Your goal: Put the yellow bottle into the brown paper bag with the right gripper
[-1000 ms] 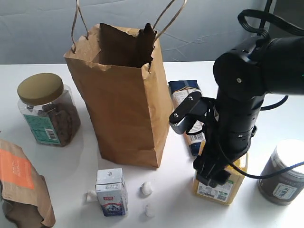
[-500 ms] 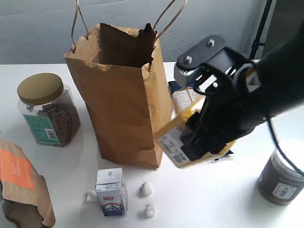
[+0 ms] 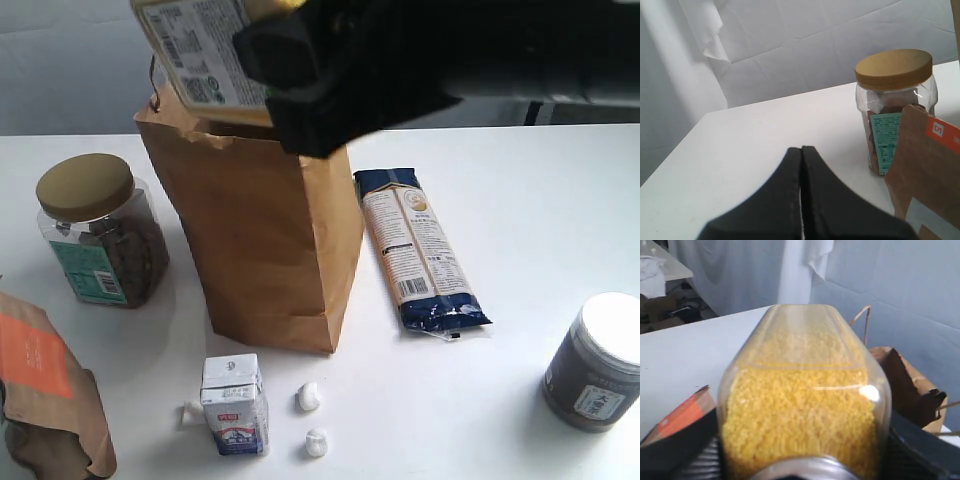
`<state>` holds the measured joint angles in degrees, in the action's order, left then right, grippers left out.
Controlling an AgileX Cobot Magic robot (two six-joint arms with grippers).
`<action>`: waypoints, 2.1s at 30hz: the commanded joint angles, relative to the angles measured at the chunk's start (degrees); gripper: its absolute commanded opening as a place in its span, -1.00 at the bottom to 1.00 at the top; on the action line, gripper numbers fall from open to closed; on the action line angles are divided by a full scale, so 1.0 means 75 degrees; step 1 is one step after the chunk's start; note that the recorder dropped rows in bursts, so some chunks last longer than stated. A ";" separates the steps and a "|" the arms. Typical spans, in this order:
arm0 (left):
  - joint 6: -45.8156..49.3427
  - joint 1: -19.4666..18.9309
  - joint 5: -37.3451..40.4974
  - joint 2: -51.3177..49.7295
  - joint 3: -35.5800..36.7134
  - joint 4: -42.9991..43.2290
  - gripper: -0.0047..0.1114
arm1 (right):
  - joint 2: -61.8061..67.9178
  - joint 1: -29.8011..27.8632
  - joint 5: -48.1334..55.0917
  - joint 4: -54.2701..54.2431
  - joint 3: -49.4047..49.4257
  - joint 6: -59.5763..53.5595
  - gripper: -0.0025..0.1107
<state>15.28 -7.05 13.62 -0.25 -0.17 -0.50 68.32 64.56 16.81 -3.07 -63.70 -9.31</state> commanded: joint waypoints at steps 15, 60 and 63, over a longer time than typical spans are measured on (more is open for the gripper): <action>-0.0016 0.0046 -0.0025 0.0033 0.0022 0.0000 -0.92 | 0.4705 -0.0790 0.4067 0.1854 -0.5598 0.2162 -0.96; -0.0016 0.0046 -0.0025 0.0033 0.0022 0.0000 -0.92 | -0.4123 -0.4154 -0.2451 0.0409 0.5515 0.1710 -0.96; -0.0016 0.0046 -0.0025 0.0033 0.0022 0.0000 -0.92 | -0.5127 -0.4901 -0.2570 0.0157 0.6511 0.1670 -0.96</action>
<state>15.28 -7.05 13.62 -0.25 -0.17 -0.50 35.94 32.38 0.43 0.64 -21.17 5.08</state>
